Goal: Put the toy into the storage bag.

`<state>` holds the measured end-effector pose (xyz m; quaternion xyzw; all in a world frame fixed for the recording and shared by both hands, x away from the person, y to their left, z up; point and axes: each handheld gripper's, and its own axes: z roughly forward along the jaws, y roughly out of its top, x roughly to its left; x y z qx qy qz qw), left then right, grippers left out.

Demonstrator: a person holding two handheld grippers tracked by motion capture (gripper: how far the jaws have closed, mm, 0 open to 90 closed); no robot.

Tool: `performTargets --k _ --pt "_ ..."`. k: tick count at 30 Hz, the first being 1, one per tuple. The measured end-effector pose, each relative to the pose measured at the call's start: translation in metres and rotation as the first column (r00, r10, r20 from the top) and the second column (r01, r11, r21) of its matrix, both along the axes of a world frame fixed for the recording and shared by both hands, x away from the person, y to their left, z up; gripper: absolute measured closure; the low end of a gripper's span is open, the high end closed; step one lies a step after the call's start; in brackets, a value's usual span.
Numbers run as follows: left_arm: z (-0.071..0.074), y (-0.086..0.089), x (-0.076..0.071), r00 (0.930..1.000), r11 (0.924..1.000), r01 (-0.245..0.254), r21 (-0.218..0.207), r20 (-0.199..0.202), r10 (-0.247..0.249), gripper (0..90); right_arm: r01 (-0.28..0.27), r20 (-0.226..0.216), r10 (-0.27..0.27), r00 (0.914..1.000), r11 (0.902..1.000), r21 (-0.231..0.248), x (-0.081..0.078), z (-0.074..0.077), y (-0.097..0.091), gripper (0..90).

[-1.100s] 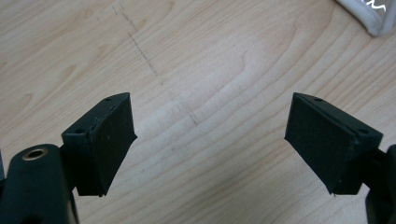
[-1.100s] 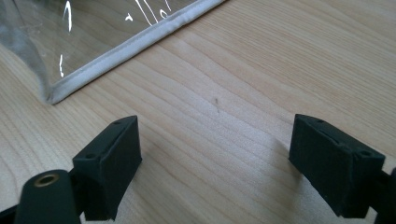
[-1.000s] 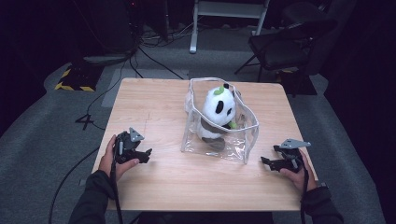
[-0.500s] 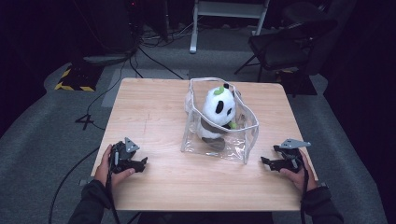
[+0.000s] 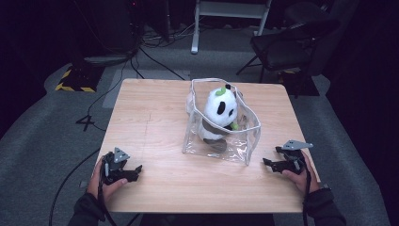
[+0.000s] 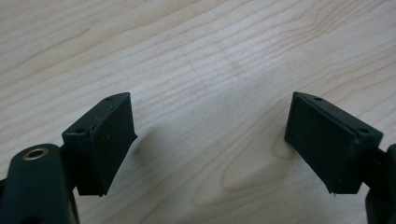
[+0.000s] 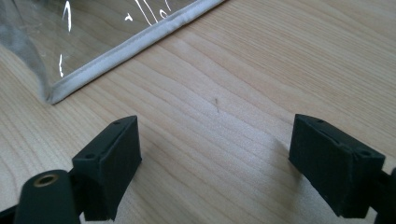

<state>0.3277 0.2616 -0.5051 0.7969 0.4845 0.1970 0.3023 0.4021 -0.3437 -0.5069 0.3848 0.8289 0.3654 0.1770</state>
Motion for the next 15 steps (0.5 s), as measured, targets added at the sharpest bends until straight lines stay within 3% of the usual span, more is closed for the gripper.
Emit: performTargets --k 3,7,15 --pt "-0.004 0.006 -0.007 1.0 0.9985 -0.007 -0.055 0.002 0.007 16.0 0.0 0.0 0.0 1.0 1.0 0.0 0.0 0.0 0.0 16.5" --pt "-0.004 0.01 -0.015 0.9999 0.9984 -0.011 -0.055 0.001 0.011 16.0 -0.001 0.0 0.001 1.0 1.0 0.001 0.0 0.0 0.0 16.6" --pt "-0.005 0.01 -0.015 0.9998 0.9983 -0.018 -0.055 -0.001 0.018 15.2 -0.003 0.001 0.003 1.0 1.0 -0.001 -0.001 0.0 0.0 16.5"
